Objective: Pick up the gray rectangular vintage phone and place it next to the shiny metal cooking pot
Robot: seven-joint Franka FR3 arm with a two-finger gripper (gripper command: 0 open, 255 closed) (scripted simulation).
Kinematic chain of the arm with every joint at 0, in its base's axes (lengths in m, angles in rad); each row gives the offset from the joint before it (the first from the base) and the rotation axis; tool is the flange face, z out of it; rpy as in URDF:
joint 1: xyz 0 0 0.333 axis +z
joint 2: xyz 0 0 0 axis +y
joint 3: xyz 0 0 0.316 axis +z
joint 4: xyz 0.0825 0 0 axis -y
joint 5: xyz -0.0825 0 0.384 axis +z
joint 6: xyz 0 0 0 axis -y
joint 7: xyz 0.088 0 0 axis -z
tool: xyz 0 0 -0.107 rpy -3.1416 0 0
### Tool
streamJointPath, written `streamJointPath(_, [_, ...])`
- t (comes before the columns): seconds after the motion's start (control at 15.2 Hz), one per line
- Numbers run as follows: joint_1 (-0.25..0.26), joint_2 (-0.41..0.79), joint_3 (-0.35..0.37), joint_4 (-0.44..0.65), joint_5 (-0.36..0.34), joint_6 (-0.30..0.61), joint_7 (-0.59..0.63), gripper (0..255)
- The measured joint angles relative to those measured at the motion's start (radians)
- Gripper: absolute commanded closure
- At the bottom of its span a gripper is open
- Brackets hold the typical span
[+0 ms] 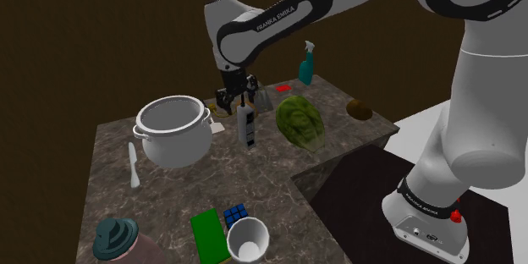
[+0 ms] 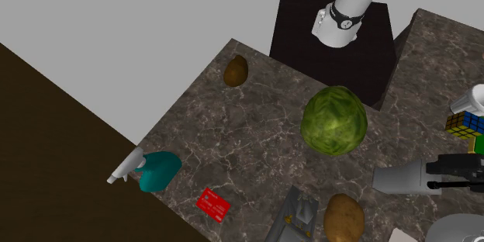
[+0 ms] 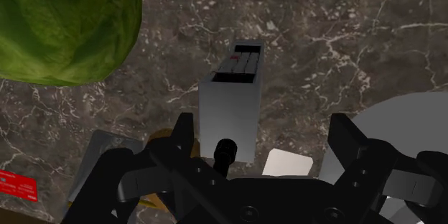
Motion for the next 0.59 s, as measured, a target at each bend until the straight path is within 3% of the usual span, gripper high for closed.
streamJointPath(0.2, [0.002,-0.021,0.003,0.045,0.006,-0.065,-0.005,0])
streamJointPath(0.59, [0.002,-0.018,0.003,0.063,0.007,-0.082,-0.006,0])
